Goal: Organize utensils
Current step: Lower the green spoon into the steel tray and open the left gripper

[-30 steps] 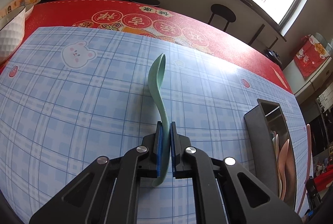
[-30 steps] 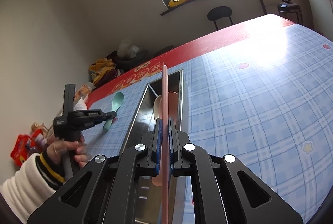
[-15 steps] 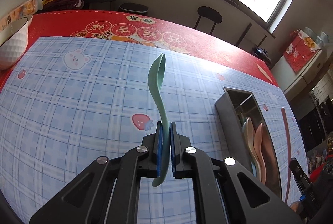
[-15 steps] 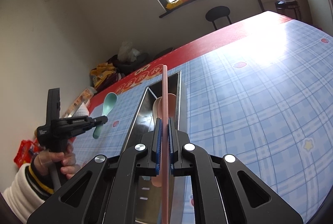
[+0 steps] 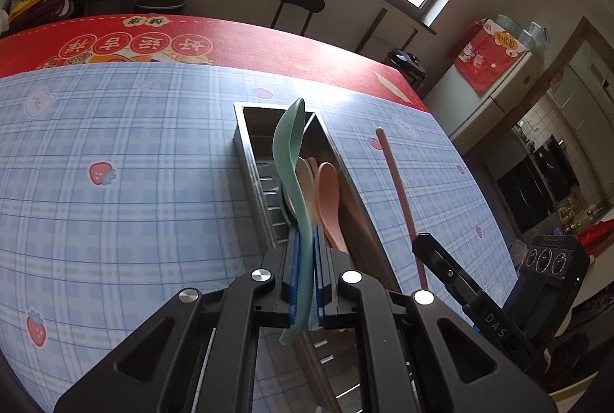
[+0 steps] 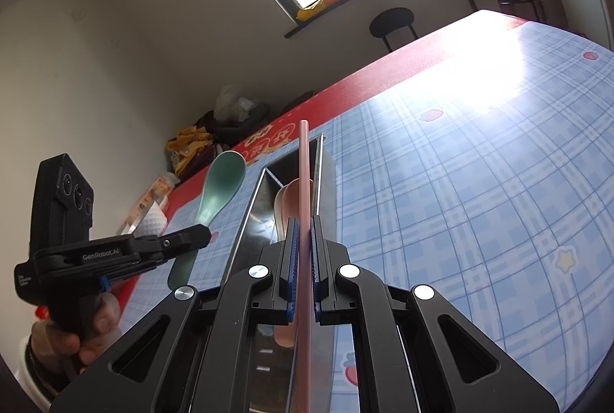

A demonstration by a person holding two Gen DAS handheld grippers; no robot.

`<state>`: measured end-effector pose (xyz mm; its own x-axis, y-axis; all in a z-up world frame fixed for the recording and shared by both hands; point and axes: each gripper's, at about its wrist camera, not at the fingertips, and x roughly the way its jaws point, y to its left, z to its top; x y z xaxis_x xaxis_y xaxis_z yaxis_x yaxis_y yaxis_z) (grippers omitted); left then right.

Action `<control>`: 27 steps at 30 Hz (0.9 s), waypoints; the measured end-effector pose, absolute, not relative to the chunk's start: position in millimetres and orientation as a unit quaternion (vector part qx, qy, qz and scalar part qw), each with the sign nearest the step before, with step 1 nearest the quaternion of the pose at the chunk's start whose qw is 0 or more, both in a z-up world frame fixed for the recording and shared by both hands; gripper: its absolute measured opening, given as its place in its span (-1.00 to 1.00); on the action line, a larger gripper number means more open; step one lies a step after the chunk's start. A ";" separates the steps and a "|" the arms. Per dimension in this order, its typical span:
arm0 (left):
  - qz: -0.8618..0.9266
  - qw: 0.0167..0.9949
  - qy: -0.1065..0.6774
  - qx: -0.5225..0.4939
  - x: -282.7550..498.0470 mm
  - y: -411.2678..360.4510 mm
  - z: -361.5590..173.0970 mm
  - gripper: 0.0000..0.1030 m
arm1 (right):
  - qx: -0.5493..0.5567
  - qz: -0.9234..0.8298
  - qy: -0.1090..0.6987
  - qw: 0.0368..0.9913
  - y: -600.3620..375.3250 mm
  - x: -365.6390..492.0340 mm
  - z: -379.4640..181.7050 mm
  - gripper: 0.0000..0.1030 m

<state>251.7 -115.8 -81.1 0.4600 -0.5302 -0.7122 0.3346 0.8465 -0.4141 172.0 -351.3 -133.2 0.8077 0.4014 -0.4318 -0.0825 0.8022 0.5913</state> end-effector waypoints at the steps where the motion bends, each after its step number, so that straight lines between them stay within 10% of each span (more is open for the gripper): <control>1: -0.261 0.843 0.456 -0.110 250.3 -120.4 -82.4 -0.87 | 0.286 0.134 0.280 0.907 -351.8 172.1 -133.4 -0.89; 27: -0.221 0.811 0.520 -0.153 263.4 -151.6 -118.7 -0.87 | 0.294 0.140 0.282 0.902 -354.3 170.5 -133.4 -0.89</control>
<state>263.4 -151.6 -118.7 0.3615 -0.5184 -0.7750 0.1997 0.8550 -0.4787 170.5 -354.3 -133.4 0.8019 0.4179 -0.4269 -0.0857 0.7877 0.6101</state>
